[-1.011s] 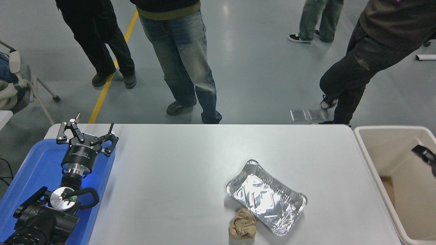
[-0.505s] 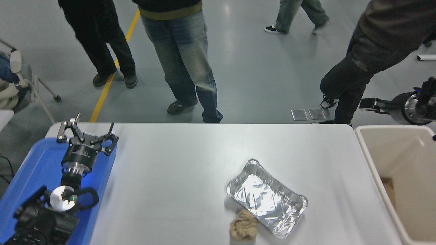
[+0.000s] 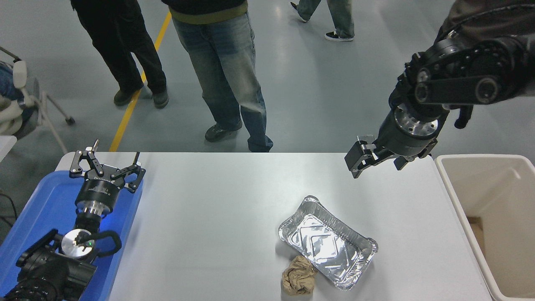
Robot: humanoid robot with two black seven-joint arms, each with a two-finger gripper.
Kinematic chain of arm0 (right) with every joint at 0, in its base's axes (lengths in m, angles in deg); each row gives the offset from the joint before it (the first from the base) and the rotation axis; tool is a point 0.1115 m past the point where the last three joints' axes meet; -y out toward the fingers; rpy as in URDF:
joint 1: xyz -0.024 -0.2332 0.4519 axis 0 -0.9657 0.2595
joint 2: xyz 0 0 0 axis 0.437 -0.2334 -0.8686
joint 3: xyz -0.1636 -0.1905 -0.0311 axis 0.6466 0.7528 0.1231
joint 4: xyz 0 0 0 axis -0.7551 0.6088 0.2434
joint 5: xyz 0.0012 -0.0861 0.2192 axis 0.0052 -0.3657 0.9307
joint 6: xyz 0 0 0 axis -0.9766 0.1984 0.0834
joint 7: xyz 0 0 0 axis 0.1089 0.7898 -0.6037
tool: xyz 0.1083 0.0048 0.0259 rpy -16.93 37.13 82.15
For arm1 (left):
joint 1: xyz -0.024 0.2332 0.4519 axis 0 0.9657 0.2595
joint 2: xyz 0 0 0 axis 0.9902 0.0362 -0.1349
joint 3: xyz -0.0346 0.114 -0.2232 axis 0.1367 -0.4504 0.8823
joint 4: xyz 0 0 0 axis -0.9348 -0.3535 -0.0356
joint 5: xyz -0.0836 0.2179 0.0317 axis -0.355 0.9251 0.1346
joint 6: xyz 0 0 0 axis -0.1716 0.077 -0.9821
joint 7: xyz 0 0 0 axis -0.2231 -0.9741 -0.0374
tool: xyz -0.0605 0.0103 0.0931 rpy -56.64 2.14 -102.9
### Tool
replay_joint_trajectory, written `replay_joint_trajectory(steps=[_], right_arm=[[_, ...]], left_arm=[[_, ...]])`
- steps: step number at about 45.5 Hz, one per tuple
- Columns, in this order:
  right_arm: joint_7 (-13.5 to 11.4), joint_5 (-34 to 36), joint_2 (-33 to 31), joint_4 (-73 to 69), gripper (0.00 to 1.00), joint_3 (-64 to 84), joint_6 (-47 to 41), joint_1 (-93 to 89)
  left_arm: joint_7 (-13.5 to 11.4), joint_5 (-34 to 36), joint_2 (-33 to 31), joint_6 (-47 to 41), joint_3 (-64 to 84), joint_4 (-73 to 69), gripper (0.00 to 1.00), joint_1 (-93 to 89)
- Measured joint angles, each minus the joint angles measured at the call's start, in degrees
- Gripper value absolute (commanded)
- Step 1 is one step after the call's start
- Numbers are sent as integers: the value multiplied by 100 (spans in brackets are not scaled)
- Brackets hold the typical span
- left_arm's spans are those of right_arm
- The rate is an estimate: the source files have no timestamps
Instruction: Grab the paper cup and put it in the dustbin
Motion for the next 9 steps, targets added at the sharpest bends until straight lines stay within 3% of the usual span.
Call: replay_joint_trajectory(steps=[9], right_arm=[[2, 185, 102, -45, 100, 126, -146, 161]], left_arm=[[-5, -6, -3, 0, 7, -3, 99, 6]])
